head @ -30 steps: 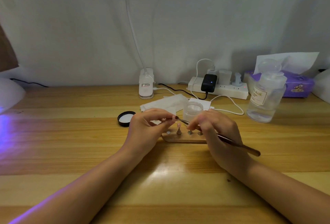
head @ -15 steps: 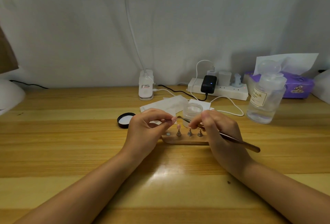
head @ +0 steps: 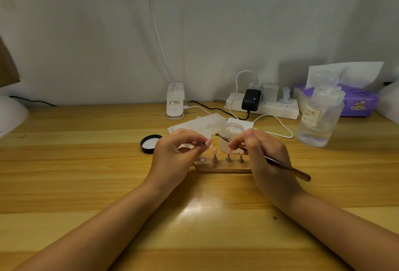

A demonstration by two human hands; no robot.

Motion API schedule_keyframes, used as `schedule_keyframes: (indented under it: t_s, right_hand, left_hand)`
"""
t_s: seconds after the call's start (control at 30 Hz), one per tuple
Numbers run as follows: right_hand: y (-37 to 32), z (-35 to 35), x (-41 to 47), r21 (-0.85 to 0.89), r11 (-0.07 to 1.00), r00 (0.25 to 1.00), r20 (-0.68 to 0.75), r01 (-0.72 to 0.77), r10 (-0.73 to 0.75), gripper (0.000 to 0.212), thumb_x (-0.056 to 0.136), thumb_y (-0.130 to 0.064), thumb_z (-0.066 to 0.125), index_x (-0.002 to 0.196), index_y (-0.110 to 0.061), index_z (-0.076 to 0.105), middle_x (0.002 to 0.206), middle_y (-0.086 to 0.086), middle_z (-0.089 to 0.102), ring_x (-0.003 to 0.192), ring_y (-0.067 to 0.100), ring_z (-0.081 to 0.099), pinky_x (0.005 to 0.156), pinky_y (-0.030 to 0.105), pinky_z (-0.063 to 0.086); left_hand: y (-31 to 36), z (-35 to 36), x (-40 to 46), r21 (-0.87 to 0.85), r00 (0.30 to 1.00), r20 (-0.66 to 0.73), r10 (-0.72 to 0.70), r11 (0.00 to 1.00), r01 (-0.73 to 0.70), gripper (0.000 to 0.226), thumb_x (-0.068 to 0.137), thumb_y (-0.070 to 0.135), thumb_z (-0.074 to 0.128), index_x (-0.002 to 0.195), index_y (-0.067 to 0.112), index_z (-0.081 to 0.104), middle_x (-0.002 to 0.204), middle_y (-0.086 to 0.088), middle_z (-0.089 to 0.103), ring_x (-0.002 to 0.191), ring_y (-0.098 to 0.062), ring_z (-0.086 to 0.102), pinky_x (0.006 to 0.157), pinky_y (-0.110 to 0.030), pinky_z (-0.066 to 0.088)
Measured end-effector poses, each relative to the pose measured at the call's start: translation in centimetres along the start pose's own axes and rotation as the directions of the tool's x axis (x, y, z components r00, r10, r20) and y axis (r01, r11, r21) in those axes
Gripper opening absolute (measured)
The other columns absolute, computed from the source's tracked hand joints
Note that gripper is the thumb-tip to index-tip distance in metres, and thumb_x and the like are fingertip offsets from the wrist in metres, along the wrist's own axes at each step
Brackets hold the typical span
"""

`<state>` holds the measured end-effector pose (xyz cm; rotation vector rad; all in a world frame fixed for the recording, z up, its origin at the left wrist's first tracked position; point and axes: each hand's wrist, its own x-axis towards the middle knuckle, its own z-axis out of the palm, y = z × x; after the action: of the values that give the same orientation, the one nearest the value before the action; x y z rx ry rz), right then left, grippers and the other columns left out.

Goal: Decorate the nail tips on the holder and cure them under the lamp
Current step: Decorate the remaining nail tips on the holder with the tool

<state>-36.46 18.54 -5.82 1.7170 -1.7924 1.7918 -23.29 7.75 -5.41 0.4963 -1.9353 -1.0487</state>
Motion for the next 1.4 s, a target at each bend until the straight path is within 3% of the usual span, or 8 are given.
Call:
schedule_keyframes:
  t_s: [0.1, 0.23, 0.47, 0.67, 0.97, 1.07, 1.17, 1.4]
  right_hand:
    - [-0.16, -0.02, 0.01, -0.016, 0.998, 0.998, 0.018, 0.064, -0.063, 0.031, 0.091, -0.031, 0.03, 0.076, -0.028, 0.057, 0.075, -0.009, 0.061, 0.078, 0.006, 0.058, 0.069, 0.033, 0.048]
    - [-0.11, 0.29, -0.25, -0.075, 0.967, 0.968, 0.086, 0.243, -0.236, 0.035, 0.091, -0.021, 0.035, 0.075, -0.013, 0.066, 0.072, -0.001, 0.062, 0.073, 0.005, 0.055, 0.068, 0.028, 0.044]
    - [0.06, 0.01, 0.03, -0.016, 1.0, 1.0, 0.006, 0.007, -0.006, 0.034, 0.09, -0.035, 0.028, 0.075, -0.03, 0.058, 0.075, -0.011, 0.063, 0.079, 0.005, 0.059, 0.071, 0.038, 0.05]
    - [-0.04, 0.27, -0.28, -0.057, 0.979, 0.978, 0.085, 0.195, -0.19, 0.036, 0.091, -0.023, 0.034, 0.076, -0.014, 0.065, 0.073, 0.0, 0.063, 0.074, 0.007, 0.056, 0.068, 0.03, 0.043]
    - [-0.02, 0.02, 0.0, 0.019, 1.0, 1.0, 0.01, -0.001, 0.001, 0.034, 0.091, -0.037, 0.028, 0.076, -0.032, 0.058, 0.077, -0.012, 0.063, 0.081, 0.005, 0.061, 0.072, 0.036, 0.05]
    - [0.07, 0.1, -0.08, -0.051, 0.989, 0.989, 0.054, 0.14, -0.137, 0.035, 0.093, -0.028, 0.032, 0.077, -0.023, 0.062, 0.075, -0.004, 0.063, 0.077, 0.009, 0.058, 0.068, 0.039, 0.048]
    - [0.18, 0.32, -0.3, -0.096, 0.963, 0.965, 0.104, 0.252, -0.242, 0.037, 0.093, -0.023, 0.035, 0.078, -0.012, 0.067, 0.073, 0.003, 0.064, 0.075, 0.008, 0.056, 0.069, 0.03, 0.044]
    - [0.0, -0.07, -0.01, 0.014, 1.0, 1.0, 0.002, -0.01, 0.01, 0.033, 0.091, -0.037, 0.028, 0.076, -0.032, 0.058, 0.078, -0.013, 0.063, 0.082, 0.005, 0.06, 0.074, 0.038, 0.05]
  left_hand:
    - [0.06, -0.03, -0.04, -0.004, 1.0, 0.0, -0.002, 1.0, 0.002, 0.012, 0.075, 0.004, 0.071, 0.079, 0.015, 0.072, 0.081, 0.004, 0.065, 0.079, -0.009, 0.06, 0.065, -0.014, 0.05]
    - [-0.08, -0.03, 0.04, -0.018, 1.0, -0.012, -0.019, 1.0, 0.019, 0.017, 0.074, 0.001, 0.071, 0.079, 0.017, 0.071, 0.08, 0.005, 0.065, 0.08, -0.013, 0.061, 0.067, -0.017, 0.051]
    - [0.15, -0.08, -0.05, 0.004, 1.0, -0.003, -0.015, 1.0, 0.015, 0.011, 0.075, 0.008, 0.071, 0.08, 0.017, 0.071, 0.082, 0.004, 0.065, 0.079, -0.008, 0.061, 0.067, -0.017, 0.052]
    - [0.14, -0.05, -0.05, -0.007, 0.999, -0.006, -0.034, 0.999, 0.034, 0.019, 0.074, 0.002, 0.07, 0.08, 0.02, 0.07, 0.082, 0.005, 0.065, 0.082, -0.014, 0.062, 0.069, -0.02, 0.053]
    - [0.33, -0.05, -0.11, 0.003, 0.999, 0.007, -0.034, 0.999, 0.034, 0.011, 0.075, 0.008, 0.07, 0.081, 0.018, 0.07, 0.082, 0.004, 0.066, 0.079, -0.008, 0.061, 0.068, -0.017, 0.052]
    - [0.2, -0.02, -0.05, 0.001, 0.999, -0.001, -0.041, 0.999, 0.041, 0.015, 0.075, 0.007, 0.07, 0.079, 0.021, 0.07, 0.082, 0.005, 0.066, 0.08, -0.009, 0.062, 0.068, -0.017, 0.052]
    - [0.04, 0.01, 0.01, -0.01, 0.998, -0.008, -0.055, 0.998, 0.055, 0.022, 0.074, 0.002, 0.071, 0.078, 0.024, 0.069, 0.082, 0.006, 0.066, 0.082, -0.012, 0.063, 0.07, -0.02, 0.053]
    - [0.21, -0.02, -0.08, -0.018, 0.998, -0.011, -0.059, 0.998, 0.059, 0.017, 0.075, 0.009, 0.071, 0.077, 0.026, 0.069, 0.08, 0.008, 0.067, 0.078, -0.006, 0.062, 0.067, -0.014, 0.051]
